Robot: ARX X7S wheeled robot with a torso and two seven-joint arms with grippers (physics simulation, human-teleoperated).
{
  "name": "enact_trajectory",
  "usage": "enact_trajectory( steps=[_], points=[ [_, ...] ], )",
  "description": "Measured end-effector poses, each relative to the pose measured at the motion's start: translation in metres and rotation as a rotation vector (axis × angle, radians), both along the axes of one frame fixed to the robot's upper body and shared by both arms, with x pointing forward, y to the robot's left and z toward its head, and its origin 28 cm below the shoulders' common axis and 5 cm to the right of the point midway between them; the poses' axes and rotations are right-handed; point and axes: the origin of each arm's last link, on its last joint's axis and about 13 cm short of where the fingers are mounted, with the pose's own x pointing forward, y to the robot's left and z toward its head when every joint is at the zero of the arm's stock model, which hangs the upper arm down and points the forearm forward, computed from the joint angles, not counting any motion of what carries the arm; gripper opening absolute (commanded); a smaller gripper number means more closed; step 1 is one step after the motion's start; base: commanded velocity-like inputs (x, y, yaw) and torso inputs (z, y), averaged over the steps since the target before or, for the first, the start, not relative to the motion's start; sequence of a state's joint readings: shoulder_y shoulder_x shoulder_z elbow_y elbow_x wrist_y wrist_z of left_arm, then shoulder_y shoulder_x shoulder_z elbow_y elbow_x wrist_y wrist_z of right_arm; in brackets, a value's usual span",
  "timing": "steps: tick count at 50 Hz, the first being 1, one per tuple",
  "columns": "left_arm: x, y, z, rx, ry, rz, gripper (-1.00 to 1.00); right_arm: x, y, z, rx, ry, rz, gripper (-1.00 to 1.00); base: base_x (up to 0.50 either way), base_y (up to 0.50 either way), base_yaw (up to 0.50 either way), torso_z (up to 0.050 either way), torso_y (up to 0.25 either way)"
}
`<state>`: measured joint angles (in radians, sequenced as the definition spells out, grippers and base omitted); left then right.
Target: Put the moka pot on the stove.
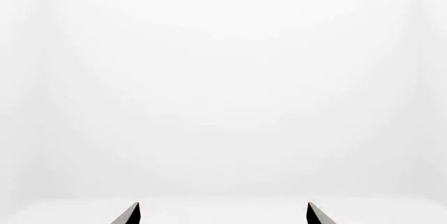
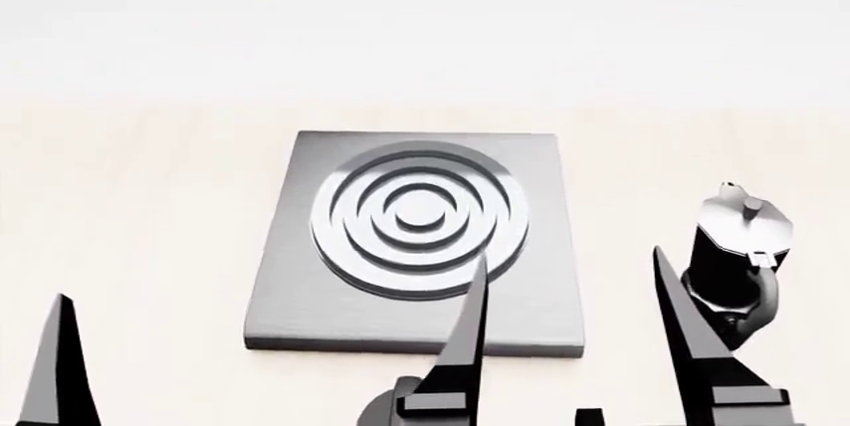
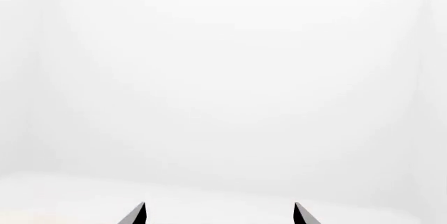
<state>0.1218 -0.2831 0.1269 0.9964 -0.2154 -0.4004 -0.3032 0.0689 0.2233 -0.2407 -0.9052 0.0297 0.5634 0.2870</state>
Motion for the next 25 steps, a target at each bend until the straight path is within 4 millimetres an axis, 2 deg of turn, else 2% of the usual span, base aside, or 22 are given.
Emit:
enact_trajectory(
  steps=[25],
  points=[
    [-0.0002,-0.0008,-0.0008,0.006,0.01,-0.007,1.0,0.0005,0.0001,-0.0009,-0.001,0.007,0.002,1.0,0.0,0.0,0.0,0.042,-0.188]
  ],
)
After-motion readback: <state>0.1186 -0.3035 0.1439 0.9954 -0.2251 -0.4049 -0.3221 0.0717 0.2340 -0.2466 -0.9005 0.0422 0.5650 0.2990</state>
